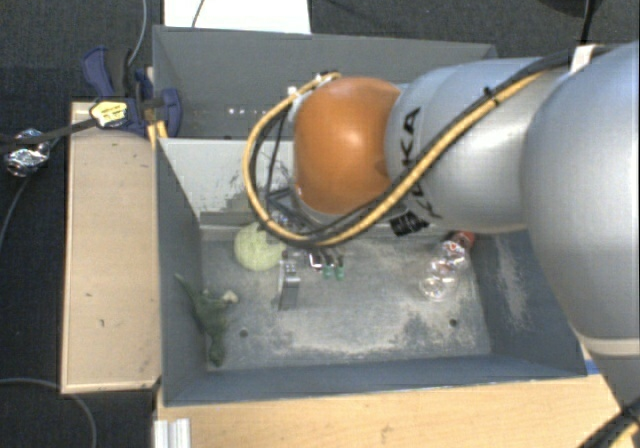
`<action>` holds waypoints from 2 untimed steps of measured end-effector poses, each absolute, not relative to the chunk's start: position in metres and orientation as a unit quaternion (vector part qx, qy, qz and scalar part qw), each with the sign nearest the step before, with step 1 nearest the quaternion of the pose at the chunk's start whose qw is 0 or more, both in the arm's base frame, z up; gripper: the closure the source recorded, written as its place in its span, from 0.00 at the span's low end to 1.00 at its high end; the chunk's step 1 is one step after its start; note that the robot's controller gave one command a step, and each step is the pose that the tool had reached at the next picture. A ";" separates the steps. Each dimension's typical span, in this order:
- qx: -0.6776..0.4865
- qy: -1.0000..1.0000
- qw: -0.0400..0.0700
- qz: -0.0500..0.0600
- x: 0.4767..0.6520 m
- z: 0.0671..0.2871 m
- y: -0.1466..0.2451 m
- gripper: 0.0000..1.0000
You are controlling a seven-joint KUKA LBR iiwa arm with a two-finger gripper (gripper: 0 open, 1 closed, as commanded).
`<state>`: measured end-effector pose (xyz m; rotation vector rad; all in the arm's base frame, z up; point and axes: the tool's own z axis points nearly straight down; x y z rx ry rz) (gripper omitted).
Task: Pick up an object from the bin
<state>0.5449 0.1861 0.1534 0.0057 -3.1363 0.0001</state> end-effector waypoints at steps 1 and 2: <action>0.000 -1.000 -0.001 -0.001 0.546 0.158 0.185 0.00; -0.026 -1.000 -0.005 -0.002 0.566 0.132 0.196 0.00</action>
Offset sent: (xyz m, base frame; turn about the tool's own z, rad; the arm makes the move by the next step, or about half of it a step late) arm 0.0401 0.0238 -0.0681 0.1224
